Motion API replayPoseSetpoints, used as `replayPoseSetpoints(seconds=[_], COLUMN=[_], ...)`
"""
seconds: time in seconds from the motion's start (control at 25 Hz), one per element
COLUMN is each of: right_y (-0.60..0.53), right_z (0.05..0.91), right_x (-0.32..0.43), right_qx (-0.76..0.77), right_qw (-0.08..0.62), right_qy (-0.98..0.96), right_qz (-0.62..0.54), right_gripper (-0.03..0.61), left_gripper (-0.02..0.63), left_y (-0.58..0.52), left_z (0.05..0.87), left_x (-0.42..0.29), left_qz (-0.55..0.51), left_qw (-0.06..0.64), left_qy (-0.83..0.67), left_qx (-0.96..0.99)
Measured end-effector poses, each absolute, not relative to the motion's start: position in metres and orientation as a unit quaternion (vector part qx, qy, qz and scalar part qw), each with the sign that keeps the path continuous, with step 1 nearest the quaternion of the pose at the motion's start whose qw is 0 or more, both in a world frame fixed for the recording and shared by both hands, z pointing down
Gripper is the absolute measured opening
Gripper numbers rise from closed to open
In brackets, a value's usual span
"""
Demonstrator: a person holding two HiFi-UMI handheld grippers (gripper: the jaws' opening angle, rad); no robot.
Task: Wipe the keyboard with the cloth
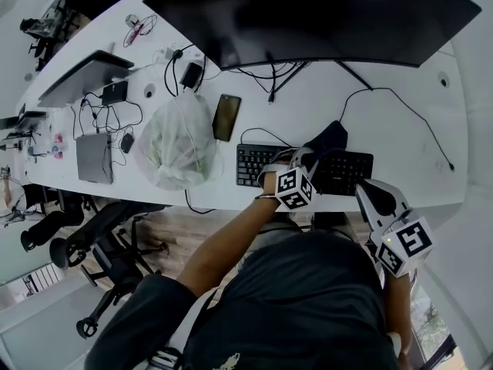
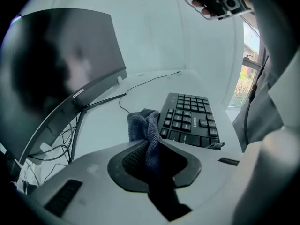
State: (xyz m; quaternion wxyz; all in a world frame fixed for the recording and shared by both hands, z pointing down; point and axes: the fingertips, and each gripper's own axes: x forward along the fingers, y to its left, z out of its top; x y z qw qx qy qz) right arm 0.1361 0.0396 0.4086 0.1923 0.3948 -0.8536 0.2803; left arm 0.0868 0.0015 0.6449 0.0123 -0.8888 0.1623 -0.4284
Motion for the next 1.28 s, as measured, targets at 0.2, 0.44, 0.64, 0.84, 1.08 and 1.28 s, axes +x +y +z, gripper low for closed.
replayPoseSetpoints(seconds=[0.2,0.44,0.64,0.84,1.08,1.28], right_y=[0.034,0.032,0.028,0.024,0.027,0.027], right_z=[0.411,0.418,0.421,0.425,0.428,0.427], right_x=[0.131,0.134,0.13,0.129,0.131,0.124], right_qx=[0.388,0.389,0.382,0.383,0.386,0.38], right_qw=[0.196,0.203,0.204,0.204,0.209,0.208], right_qy=[-0.854,-0.849,-0.85,-0.85,-0.846,-0.849], right_qz=[0.285,0.294,0.298,0.299,0.304,0.302], right_gripper=[0.011,0.011,0.009,0.011,0.01,0.01], left_gripper=[0.049,0.049,0.049,0.049,0.049,0.049], left_y=[0.01,-0.013,0.032,0.04,0.023,0.069], left_z=[0.642,0.638,0.635,0.639,0.638,0.638], left_x=[0.094,0.066,0.092,0.077,0.038,0.081], left_qz=[-0.415,-0.414,-0.413,-0.418,-0.427,-0.422], left_qw=[0.018,-0.011,0.019,0.007,-0.018,-0.003], left_qy=[0.144,0.176,0.116,0.122,0.162,0.098], left_qx=[-0.898,-0.893,-0.903,-0.9,-0.889,-0.901])
